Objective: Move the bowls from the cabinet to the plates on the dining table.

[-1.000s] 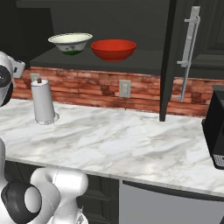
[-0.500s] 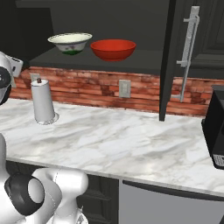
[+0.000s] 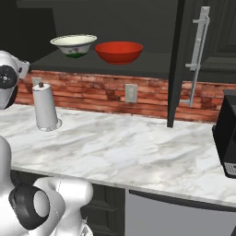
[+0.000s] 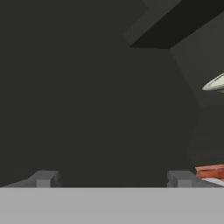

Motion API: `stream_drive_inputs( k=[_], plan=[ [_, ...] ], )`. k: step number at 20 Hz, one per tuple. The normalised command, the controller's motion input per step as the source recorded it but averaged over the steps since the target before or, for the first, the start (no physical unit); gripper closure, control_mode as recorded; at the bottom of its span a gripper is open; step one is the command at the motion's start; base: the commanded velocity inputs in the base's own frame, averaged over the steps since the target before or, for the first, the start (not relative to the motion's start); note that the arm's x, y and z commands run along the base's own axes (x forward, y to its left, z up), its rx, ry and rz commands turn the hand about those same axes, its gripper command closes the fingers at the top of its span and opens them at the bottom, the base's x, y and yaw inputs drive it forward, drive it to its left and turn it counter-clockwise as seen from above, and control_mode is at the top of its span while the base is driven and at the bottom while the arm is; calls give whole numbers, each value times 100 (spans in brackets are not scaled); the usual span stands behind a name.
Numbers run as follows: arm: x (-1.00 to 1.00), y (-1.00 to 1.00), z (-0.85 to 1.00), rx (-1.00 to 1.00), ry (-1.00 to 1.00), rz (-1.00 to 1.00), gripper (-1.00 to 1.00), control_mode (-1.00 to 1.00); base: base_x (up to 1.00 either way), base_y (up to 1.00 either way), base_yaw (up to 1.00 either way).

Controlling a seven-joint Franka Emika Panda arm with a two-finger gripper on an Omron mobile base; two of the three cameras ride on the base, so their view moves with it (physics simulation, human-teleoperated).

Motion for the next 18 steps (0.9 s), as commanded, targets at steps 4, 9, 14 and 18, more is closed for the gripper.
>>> stream_drive_inputs(
  k=[4,9,14,18],
  plan=[
    [-12,-7,0,5,1,-4,-100,-100,0,0,0],
    [-15,-22,7,6,-1,-8,-100,-100,0,0,0],
    [-9,-34,7,6,1,-8,-100,-100,0,0,0],
    [-1,-46,5,8,7,-6,-100,-100,0,0,0]
  ],
)
